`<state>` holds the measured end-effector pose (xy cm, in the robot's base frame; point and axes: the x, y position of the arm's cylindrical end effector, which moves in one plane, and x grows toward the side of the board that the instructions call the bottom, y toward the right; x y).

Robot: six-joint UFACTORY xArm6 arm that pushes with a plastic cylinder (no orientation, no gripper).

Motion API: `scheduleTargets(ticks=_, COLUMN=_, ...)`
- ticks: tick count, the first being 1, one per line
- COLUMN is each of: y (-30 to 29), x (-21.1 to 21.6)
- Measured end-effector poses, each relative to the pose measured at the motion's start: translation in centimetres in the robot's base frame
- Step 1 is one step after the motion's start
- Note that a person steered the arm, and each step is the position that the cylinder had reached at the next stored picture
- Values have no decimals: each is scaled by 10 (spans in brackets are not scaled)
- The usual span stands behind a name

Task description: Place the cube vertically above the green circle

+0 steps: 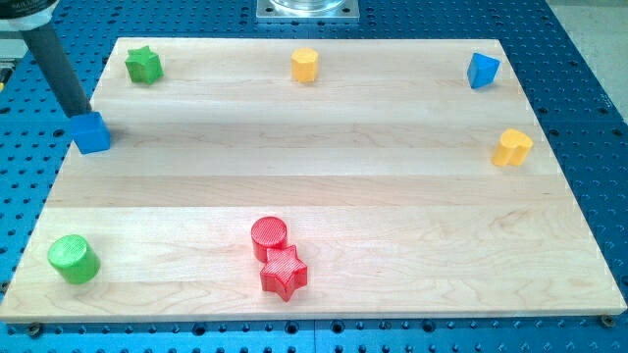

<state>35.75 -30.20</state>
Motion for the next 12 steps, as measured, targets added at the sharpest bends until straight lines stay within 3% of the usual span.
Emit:
scheduleTargets(ticks=1, y=17, x=17)
scheduleTargets(ticks=2, y=18, x=61)
scheduleTargets(ticks=5, y=8, x=84)
scheduleTargets(ticks=7, y=1, x=128)
scheduleTargets(ticks=9, y=48, x=121)
scheduleTargets(ticks=12, y=50, x=108)
